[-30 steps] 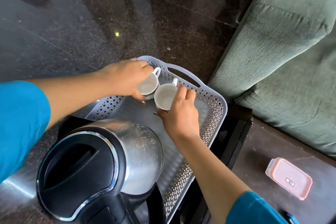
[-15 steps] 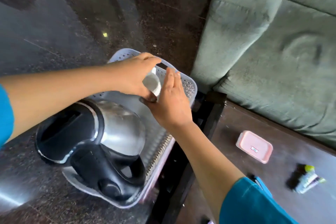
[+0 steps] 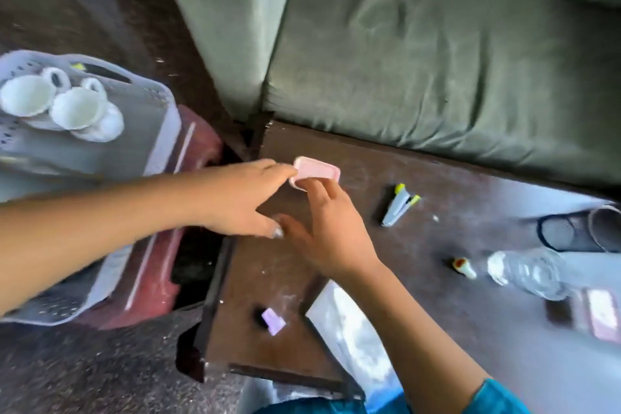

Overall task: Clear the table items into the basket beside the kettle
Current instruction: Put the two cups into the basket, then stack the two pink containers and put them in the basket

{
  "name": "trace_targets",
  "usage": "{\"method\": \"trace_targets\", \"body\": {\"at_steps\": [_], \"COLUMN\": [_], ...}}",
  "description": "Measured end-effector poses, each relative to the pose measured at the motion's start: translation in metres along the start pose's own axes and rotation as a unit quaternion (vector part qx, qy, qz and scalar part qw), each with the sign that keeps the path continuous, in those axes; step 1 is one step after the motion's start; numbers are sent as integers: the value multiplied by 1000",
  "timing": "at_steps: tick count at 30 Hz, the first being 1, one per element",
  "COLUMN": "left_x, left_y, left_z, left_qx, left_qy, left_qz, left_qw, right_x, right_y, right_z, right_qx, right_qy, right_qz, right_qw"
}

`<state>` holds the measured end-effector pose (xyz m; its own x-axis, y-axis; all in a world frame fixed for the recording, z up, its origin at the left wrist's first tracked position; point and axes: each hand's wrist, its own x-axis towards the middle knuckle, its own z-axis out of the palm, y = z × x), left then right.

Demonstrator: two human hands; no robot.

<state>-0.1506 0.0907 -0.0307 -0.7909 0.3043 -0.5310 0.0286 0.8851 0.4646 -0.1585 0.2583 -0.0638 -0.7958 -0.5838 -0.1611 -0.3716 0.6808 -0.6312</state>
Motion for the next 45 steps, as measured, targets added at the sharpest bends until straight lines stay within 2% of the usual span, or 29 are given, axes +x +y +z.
{"method": "trace_targets", "body": {"at_steps": [13,18,22,26,30,34,40,45], "left_x": [130,173,203,229,244,249,244,234], "left_y": [202,264,298,311,306,301,291,270], "left_z": [139,175,197,210,218,224,230,219], "left_qx": [-82,-82,-133,-115,-62,-81,-71,-105], "left_qy": [-58,-51,16,109,159,173,160,157], "left_qz": [100,139,108,66,36,17,31,42], "left_qw": [990,986,985,985,985,981,984,981], "right_x": [-156,-212,-243,-254,-252,-242,-239,-248], "right_y": [195,252,302,354,396,427,442,399], "right_z": [-79,-103,-115,-122,-121,-116,-115,-99], "right_qx": [-20,-15,-35,-72,-95,-93,-124,-100], "right_qy": [49,123,207,238,239,206,185,248], "right_qz": [204,273,344,434,472,501,473,498], "right_qw": [978,954,915,866,843,835,852,825]}}
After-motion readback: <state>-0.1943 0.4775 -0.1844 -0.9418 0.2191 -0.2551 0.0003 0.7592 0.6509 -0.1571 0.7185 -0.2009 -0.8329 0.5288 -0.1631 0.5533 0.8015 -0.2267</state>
